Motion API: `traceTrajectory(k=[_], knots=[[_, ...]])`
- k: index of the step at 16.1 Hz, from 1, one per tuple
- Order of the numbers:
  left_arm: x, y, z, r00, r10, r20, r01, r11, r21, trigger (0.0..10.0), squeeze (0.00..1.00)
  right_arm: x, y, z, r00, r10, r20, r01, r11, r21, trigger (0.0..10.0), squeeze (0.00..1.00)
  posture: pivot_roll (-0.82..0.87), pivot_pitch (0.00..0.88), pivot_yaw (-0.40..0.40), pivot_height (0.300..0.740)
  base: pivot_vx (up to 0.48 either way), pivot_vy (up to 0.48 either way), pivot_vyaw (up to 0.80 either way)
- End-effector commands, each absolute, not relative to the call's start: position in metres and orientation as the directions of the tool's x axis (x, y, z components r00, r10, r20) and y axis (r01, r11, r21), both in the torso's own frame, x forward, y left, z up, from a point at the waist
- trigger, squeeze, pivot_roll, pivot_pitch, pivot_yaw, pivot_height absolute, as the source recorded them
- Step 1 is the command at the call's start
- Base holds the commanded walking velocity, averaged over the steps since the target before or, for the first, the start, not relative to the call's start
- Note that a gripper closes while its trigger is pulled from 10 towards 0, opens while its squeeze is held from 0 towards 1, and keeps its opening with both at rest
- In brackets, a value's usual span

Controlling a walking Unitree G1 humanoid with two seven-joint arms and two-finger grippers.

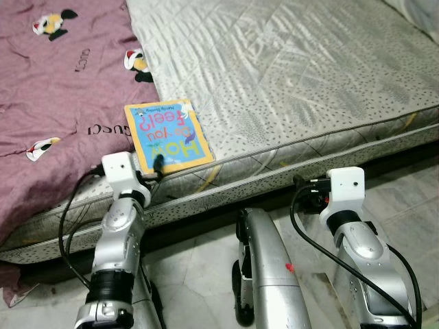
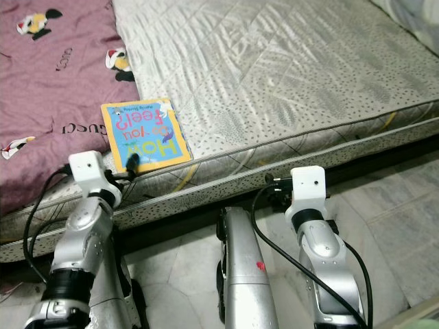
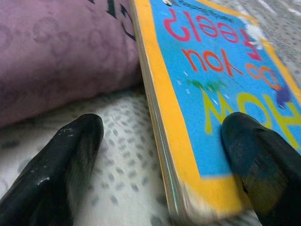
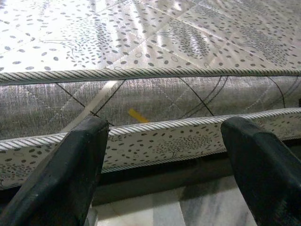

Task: Clean up the room

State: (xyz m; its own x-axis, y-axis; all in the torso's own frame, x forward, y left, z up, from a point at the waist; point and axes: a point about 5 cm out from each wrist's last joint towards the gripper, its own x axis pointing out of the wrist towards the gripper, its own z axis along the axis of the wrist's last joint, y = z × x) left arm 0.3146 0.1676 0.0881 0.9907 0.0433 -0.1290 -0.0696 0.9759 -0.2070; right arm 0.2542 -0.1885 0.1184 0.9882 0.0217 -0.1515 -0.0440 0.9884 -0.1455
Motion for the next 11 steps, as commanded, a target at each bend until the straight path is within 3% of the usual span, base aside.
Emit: traceTrajectory(k=[1, 3, 5, 6, 11], knots=[[0.316, 0.169, 0.081, 0.988, 0.026, -0.154, -0.061, 0.972, -0.229, 10.0, 0.00, 0.253, -0.192, 0.124, 0.990, 0.012, -0.138, -0.034, 0.987, -0.157, 10.0, 0.00, -0.23, 0.209, -0.058, 0.475, 0.000, 0.000, 0.00], [0.319, 0.168, 0.078, 0.987, -0.001, -0.163, -0.045, 0.959, -0.280, 10.0, 0.00, 0.254, -0.192, 0.127, 0.992, 0.012, -0.129, -0.033, 0.986, -0.164, 10.0, 0.00, -0.24, 0.201, -0.060, 0.475, 0.000, 0.000, 0.00], [0.327, 0.168, 0.075, 0.985, -0.046, -0.166, -0.030, 0.904, -0.426, 10.0, 0.00, 0.253, -0.198, 0.129, 0.992, 0.002, -0.124, -0.025, 0.983, -0.183, 10.0, 0.00, -0.25, 0.193, -0.060, 0.475, 0.000, 0.000, 0.00], [0.329, 0.168, 0.075, 0.983, -0.068, -0.172, -0.017, 0.891, -0.455, 0.0, 0.00, 0.255, -0.199, 0.130, 0.993, -0.002, -0.121, -0.021, 0.983, -0.185, 10.0, 0.00, -0.25, 0.187, -0.060, 0.475, 0.000, 0.000, 0.00], [0.337, 0.165, 0.072, 0.967, -0.168, -0.193, 0.049, 0.864, -0.502, 0.0, 0.00, 0.263, -0.194, 0.133, 0.995, 0.006, -0.101, -0.025, 0.982, -0.190, 10.0, 0.00, -0.25, 0.159, -0.060, 0.475, 0.000, 0.000, 0.00]])
